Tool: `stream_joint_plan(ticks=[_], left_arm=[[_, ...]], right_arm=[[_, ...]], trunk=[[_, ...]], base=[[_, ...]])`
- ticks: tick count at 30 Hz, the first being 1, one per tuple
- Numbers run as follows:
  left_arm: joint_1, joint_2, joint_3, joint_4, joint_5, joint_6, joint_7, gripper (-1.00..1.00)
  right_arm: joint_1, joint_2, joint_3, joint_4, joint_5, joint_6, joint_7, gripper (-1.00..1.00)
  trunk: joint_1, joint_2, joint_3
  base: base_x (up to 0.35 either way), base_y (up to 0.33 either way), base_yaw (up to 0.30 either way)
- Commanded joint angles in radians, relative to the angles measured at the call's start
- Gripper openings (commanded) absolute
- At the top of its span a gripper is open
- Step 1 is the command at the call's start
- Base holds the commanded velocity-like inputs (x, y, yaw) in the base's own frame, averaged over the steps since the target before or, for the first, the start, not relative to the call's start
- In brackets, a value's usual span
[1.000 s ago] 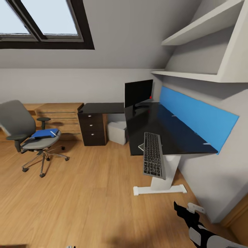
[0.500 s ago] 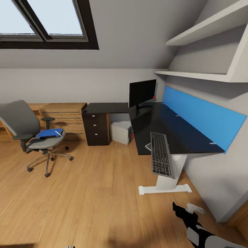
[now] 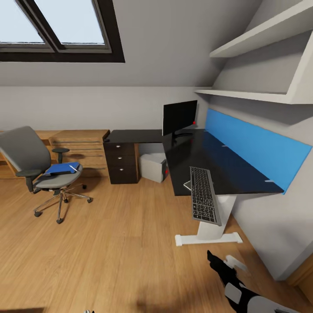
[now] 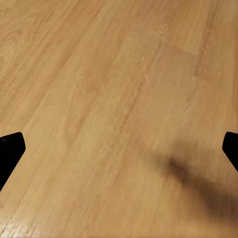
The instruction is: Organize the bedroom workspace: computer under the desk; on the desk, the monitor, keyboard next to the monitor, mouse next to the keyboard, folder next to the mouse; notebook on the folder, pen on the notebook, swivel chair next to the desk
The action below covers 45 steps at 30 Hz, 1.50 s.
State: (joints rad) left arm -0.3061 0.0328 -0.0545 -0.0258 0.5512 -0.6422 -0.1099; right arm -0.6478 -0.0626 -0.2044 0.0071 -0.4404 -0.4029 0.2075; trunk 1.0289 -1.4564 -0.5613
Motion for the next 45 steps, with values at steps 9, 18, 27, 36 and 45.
stream_joint_plan(ticks=[9, 18, 27, 36, 45], left_arm=[[-0.001, -0.001, -0.005, 0.001, 0.009, -0.003, -0.010, 1.00], [-0.001, -0.002, -0.004, 0.002, 0.010, -0.004, -0.011, 1.00], [0.000, -0.002, -0.004, 0.003, 0.010, -0.002, -0.012, 1.00], [-0.001, -0.001, -0.005, 0.003, 0.009, 0.003, -0.013, 1.00], [-0.001, -0.001, -0.005, 0.003, 0.009, 0.004, -0.013, 1.00]], right_arm=[[-0.001, -0.003, -0.137, -0.009, -0.114, 0.112, 0.316, 1.00], [0.000, -0.010, -0.159, -0.008, -0.130, 0.205, 0.568, 1.00], [0.000, -0.018, -0.160, -0.007, -0.131, 0.217, 0.635, 1.00], [0.000, -0.080, -0.163, -0.005, -0.164, 0.327, 0.757, 1.00], [0.000, -0.127, -0.163, -0.007, -0.203, 0.453, 0.891, 1.00]], trunk=[[0.000, -0.001, -0.001], [0.000, -0.001, -0.001], [0.000, -0.001, -0.001], [0.000, -0.001, -0.001], [0.000, -0.001, -0.001]], base=[[0.000, 0.000, 0.000], [0.000, 0.000, 0.000], [0.000, 0.000, 0.000], [0.000, 0.000, 0.000], [0.000, 0.000, 0.000]])
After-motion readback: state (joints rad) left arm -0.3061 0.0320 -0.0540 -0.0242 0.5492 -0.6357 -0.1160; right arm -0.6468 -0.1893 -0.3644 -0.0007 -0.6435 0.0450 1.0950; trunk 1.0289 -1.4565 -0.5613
